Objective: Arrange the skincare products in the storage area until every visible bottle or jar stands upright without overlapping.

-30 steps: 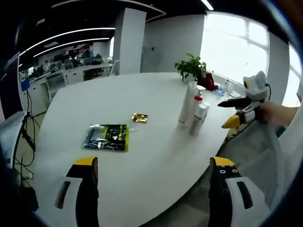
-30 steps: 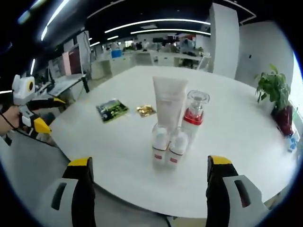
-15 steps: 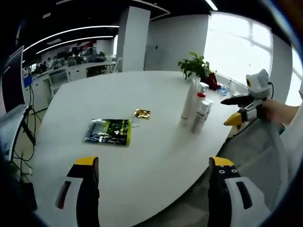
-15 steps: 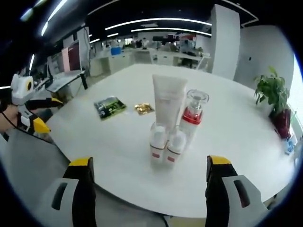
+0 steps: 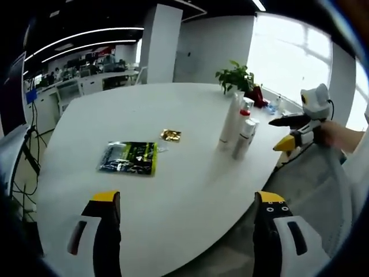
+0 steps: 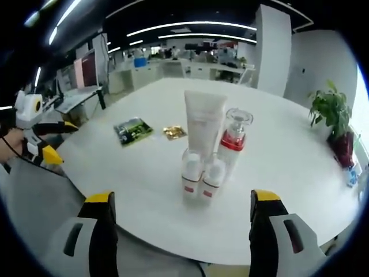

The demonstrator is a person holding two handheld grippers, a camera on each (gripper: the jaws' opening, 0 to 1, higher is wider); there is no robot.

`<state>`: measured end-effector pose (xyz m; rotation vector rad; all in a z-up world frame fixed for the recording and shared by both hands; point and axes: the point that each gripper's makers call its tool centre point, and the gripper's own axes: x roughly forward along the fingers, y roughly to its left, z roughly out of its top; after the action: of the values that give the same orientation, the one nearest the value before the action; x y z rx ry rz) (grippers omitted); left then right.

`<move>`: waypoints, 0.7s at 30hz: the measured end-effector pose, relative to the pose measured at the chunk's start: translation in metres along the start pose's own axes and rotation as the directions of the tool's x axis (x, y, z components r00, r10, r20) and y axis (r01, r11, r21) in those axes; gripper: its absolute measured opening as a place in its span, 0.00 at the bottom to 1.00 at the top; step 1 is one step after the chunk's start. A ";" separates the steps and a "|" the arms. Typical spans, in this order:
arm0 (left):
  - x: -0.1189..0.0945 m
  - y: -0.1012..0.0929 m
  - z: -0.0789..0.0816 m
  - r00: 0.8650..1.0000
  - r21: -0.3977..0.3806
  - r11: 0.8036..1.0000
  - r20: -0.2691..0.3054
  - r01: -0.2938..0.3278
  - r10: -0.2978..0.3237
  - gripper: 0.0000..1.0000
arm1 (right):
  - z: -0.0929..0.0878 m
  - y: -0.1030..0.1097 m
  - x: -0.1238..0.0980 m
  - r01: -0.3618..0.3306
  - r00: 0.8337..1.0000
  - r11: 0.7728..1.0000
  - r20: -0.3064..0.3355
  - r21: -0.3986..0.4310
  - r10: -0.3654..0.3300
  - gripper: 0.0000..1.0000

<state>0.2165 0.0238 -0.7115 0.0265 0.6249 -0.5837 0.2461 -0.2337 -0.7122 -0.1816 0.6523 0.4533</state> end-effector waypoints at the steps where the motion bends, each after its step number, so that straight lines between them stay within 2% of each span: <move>1: 0.000 0.000 0.000 1.000 0.000 1.000 -0.001 -0.001 0.001 0.89 | 0.000 0.000 0.000 -0.001 1.000 1.000 0.002 0.003 0.001 0.96; 7: 0.004 0.011 0.001 1.000 -0.006 1.000 -0.005 -0.009 0.009 0.89 | -0.001 0.001 0.001 -0.006 1.000 1.000 -0.003 0.001 0.006 0.96; 16: 0.015 0.023 -0.005 0.997 0.046 0.999 -0.068 -0.018 0.021 0.91 | -0.002 0.000 0.001 -0.003 1.000 1.000 -0.009 0.011 0.003 0.96; 21: 0.026 0.038 -0.002 0.996 0.020 0.999 -0.078 -0.030 0.032 0.90 | -0.002 -0.002 0.001 0.008 1.000 1.000 -0.004 0.015 -0.008 0.96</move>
<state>0.2521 0.0431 -0.7329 0.0763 0.6937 -0.5603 0.2468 -0.2362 -0.7139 -0.1713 0.6585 0.4400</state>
